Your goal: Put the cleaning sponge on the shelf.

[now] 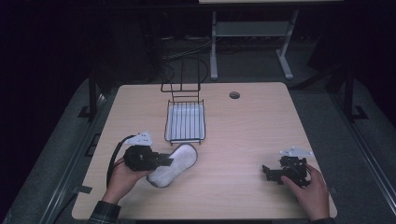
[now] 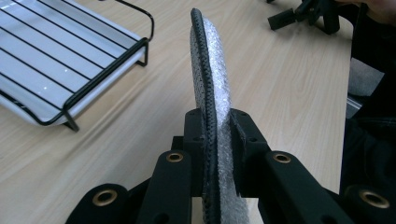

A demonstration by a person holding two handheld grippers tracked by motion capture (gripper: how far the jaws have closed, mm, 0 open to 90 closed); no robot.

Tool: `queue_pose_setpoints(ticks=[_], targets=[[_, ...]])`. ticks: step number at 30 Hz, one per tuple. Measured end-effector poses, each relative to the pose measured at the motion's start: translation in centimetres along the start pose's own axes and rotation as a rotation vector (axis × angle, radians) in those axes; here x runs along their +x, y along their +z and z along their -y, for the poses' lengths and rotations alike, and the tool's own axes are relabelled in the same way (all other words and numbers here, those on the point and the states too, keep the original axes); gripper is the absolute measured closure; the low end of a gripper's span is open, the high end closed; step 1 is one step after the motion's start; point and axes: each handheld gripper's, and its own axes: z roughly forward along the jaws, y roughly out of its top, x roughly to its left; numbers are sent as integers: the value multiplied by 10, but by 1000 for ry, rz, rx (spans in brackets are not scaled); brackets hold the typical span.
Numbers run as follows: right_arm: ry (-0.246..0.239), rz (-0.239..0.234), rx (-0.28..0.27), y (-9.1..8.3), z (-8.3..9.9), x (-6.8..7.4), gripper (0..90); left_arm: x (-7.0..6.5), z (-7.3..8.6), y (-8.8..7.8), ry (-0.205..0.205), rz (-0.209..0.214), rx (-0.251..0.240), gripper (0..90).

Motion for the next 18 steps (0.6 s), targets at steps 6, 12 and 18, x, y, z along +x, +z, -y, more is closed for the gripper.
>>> queue_pose_setpoints(ticks=[6, 12, 18], targets=[[0, 0, 0, 0, 0, 0, 2, 6, 1, -9, -21, -33, -19, 778], [1, 0, 0, 0, 0, 0, 2, 15, 1, -19, -46, -69, -47, 778], [0, 0, 0, 0, 0, 0, 2, 26, 1, -27, -80, -85, -77, 778]])
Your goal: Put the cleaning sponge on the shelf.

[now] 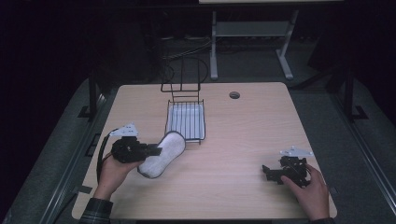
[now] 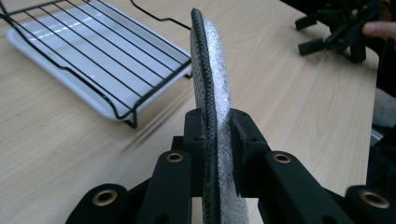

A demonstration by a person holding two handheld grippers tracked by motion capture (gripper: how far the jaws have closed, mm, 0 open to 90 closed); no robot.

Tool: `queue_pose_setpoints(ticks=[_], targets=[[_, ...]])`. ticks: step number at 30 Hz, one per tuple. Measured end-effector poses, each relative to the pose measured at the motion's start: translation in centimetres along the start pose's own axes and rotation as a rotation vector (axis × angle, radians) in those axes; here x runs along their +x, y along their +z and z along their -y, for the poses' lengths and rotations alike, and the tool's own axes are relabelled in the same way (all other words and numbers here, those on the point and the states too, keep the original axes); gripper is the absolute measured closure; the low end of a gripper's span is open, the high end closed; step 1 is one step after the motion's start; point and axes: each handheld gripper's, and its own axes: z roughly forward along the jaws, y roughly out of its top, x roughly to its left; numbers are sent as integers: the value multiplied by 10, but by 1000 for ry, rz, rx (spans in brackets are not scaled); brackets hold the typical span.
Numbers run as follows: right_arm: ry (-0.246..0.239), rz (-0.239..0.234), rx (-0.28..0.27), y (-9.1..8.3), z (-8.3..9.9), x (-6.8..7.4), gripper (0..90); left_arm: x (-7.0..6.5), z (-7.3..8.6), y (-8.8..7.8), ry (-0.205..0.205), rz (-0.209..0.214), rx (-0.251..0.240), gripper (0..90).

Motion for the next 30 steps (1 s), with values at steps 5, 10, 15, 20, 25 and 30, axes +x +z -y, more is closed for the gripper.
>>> queue_pose_setpoints(ticks=[5, 10, 15, 20, 25, 30], targets=[[0, 0, 0, 0, 0, 0, 2, 8, -2, -4, -12, -19, -9, 777], [0, 0, 0, 0, 0, 0, 2, 18, -7, -7, -22, -40, -27, 777], [0, 0, 0, 0, 0, 0, 2, 27, -14, -10, -31, -64, -38, 777], [0, 0, 0, 0, 0, 0, 2, 36, -19, -8, -42, -80, -46, 777], [-1, 0, 0, 0, 0, 0, 2, 43, -26, -6, -49, -87, -59, 776], [-2, 0, 1, 0, 0, 0, 2, 47, -32, -3, -64, -84, -73, 775]])
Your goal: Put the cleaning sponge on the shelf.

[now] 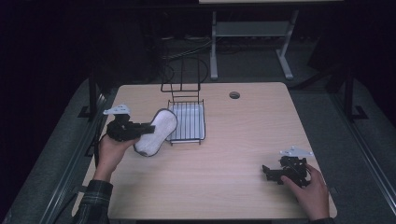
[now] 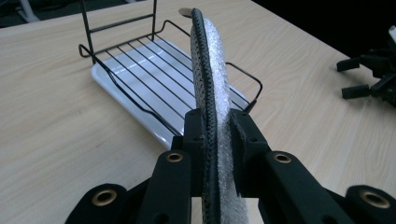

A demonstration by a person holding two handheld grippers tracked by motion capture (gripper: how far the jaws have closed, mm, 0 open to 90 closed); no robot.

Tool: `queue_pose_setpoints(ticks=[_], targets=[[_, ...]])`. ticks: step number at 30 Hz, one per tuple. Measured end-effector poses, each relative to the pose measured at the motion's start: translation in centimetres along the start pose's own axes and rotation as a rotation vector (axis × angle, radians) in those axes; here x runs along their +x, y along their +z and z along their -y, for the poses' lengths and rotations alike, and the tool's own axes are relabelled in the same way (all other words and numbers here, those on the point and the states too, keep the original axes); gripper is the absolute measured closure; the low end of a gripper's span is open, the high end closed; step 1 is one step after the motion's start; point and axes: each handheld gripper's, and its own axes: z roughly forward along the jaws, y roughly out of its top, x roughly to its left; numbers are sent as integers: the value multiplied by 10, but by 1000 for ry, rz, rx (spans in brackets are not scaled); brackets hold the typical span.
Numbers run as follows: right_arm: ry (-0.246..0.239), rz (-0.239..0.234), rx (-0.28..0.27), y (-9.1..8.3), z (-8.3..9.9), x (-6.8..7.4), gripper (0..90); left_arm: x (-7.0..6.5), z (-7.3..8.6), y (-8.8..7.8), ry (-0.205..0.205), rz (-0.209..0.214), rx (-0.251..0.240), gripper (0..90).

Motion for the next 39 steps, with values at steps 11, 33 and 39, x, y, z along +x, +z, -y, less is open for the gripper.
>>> queue_pose_setpoints(ticks=[11, 33, 39], targets=[[0, 0, 0, 0, 0, 0, 2, 9, -15, 6, 3, -4, -15, 775], [0, 0, 0, 0, 0, 0, 2, 22, -48, 35, -17, -4, -34, 774], [0, 0, 0, 0, 0, 0, 2, 24, -54, 49, -15, 3, -37, 774]])
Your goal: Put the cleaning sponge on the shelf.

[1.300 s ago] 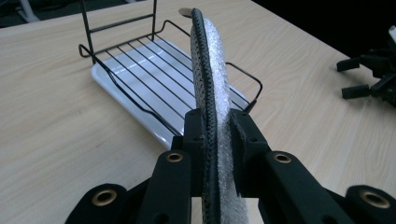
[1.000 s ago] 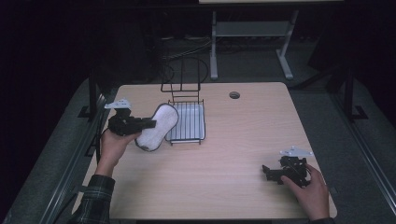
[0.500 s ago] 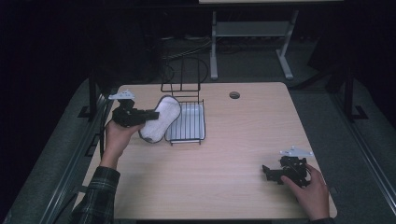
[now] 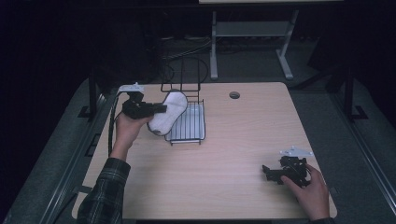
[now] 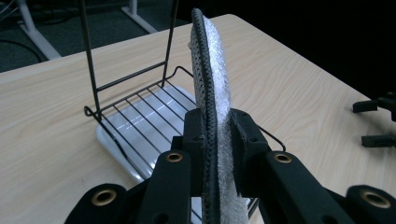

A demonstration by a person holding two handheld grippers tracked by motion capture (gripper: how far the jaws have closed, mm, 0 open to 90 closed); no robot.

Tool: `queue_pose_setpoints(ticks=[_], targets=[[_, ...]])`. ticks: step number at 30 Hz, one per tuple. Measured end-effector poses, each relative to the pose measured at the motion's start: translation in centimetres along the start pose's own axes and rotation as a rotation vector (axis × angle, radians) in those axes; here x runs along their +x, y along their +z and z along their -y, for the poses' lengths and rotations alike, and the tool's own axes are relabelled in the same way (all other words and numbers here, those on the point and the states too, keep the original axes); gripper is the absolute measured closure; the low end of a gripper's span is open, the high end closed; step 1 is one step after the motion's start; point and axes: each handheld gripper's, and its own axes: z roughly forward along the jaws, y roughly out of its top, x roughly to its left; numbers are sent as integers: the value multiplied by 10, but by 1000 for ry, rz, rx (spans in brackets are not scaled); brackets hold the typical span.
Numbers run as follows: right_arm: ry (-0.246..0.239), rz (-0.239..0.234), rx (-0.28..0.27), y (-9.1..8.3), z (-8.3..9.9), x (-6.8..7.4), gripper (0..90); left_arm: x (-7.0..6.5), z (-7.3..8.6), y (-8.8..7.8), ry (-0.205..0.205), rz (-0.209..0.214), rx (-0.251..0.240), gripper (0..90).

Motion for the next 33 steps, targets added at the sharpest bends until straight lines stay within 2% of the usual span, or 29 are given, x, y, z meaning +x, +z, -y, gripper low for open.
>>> queue_pose_setpoints(ticks=[3, 7, 11, 14, 22, 25, 33], targets=[[0, 0, 0, 0, 0, 0, 2, 2, -1, 6, -4, -3, 1, 774], [0, 0, 0, 0, 0, 0, 2, 6, -2, 17, -33, 1, -3, 774], [0, 0, 0, 0, 0, 0, 2, 11, -1, 25, -35, 1, 6, 772], [0, 0, 0, 0, 0, 0, 2, 14, 2, 31, -56, 0, 5, 772], [0, 0, 0, 0, 0, 0, 2, 20, 6, 38, -69, -1, 14, 767], [0, 0, 0, 0, 0, 0, 2, 23, 7, 41, -87, 1, 9, 763], [0, 0, 0, 0, 0, 0, 2, 26, 9, 47, -104, -21, 8, 754]])
